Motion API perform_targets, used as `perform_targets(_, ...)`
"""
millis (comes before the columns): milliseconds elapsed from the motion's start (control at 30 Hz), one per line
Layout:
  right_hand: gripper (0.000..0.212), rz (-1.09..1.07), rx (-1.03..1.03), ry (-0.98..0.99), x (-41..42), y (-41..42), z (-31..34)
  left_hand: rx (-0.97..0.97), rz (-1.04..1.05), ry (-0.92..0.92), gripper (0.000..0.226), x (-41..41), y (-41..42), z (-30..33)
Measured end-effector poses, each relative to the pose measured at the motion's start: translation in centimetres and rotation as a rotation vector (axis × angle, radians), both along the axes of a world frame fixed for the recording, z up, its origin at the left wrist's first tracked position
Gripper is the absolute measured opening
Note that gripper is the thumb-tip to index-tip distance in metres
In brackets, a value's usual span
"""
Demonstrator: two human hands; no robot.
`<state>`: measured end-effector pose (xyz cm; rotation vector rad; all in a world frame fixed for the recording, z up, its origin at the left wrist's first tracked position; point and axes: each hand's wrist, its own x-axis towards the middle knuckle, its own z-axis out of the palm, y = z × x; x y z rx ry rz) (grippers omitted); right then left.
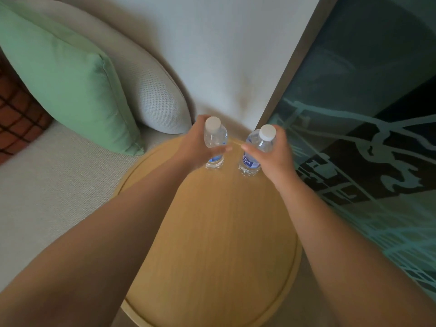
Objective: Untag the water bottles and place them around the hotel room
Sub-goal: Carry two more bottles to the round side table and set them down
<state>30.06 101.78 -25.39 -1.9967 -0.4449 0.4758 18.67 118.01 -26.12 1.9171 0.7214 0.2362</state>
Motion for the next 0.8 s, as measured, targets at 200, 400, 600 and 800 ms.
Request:
perform_targets(200, 0.069, -0.063, 0.076, 0.016, 0.1, -0.7, 0.3, -0.033, 0.197, 0.009, 0.090, -0.2, -0.4, 0.4)
perform_targets(400, 0.051, -0.066, 0.026, -0.039, 0.7, -1.1, 0.7, 0.026, 0.256, 0.067, 0.056, 0.9, 0.4, 1.0)
perform_targets(600, 0.045, -0.014, 0.013, -0.060, 1.1, -1.5, 0.3, 0.005, 0.163, 0.075, 0.044, 0.6, 0.8, 1.7)
perform_targets(800, 0.046, 0.016, 0.006, -0.051, 1.4, -1.5, 0.4, 0.247, 0.107, 0.282, 0.074, 1.0, 0.1, 2.5)
